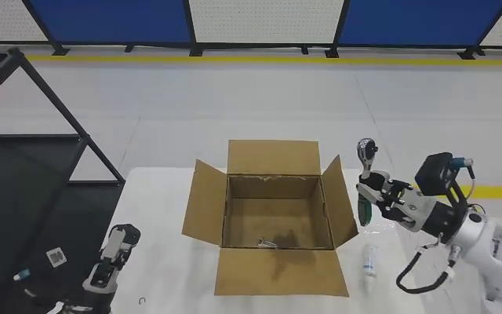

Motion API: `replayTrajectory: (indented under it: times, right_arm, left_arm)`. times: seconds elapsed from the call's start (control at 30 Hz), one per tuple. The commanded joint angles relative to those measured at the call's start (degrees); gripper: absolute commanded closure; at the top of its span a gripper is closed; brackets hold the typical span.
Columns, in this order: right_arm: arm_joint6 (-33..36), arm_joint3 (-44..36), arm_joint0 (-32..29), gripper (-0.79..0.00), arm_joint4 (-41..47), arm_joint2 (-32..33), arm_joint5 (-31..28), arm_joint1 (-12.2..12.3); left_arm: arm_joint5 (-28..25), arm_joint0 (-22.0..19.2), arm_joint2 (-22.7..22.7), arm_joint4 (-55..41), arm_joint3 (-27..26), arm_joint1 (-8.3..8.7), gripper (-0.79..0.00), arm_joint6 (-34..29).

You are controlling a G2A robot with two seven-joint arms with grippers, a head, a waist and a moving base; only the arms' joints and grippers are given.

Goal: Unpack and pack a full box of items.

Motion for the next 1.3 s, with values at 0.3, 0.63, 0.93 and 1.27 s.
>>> replayTrajectory:
  times: [0.3,0.63,0.93,1.27]
  right_arm:
    - [9.32,5.91,-7.97,0.000,-2.23,7.78,5.55,2.13]
    - [11.77,20.47,-10.48,0.000,-8.28,4.03,13.25,3.23]
    - [12.23,21.40,-10.50,0.000,-8.44,3.62,14.14,3.32]
    - [12.52,20.89,-12.65,0.000,-13.13,1.32,15.82,3.92]
  left_arm:
    - [1.76,-3.43,3.20,1.94,0.42,0.19,-0.785,-0.37]
    - [1.78,-2.97,2.55,1.46,1.26,0.29,-0.785,1.57]
    - [1.96,-2.87,2.36,1.42,1.34,0.31,-0.785,1.89]
    - [1.96,-2.87,2.36,1.42,1.34,0.31,-0.785,1.89]
